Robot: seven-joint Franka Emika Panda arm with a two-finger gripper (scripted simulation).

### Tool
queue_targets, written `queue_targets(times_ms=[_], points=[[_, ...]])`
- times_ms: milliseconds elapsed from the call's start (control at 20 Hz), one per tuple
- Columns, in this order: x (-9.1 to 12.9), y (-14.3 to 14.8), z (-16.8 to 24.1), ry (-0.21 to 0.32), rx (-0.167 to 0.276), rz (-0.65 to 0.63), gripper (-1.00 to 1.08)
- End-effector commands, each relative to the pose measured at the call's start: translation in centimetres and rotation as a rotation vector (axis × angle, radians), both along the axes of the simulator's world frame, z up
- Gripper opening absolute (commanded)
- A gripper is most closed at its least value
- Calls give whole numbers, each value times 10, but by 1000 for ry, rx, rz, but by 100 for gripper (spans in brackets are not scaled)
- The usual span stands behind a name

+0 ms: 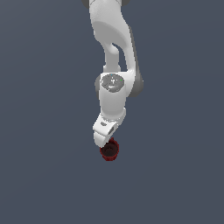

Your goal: Pick up the object and move it to a goal position.

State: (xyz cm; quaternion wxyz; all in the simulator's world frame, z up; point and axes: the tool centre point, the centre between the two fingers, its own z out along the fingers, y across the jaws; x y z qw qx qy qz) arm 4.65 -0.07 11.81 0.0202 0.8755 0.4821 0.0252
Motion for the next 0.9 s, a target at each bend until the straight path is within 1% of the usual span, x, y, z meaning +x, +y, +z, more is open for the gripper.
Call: queue_targets(times_ms=[0, 400, 600, 850], points=[[3, 0, -4, -4, -1, 65, 68], [9, -1, -12, -15, -3, 208, 68], [11, -2, -14, -18, -3, 246, 68], [12, -2, -15, -20, -4, 263, 68]])
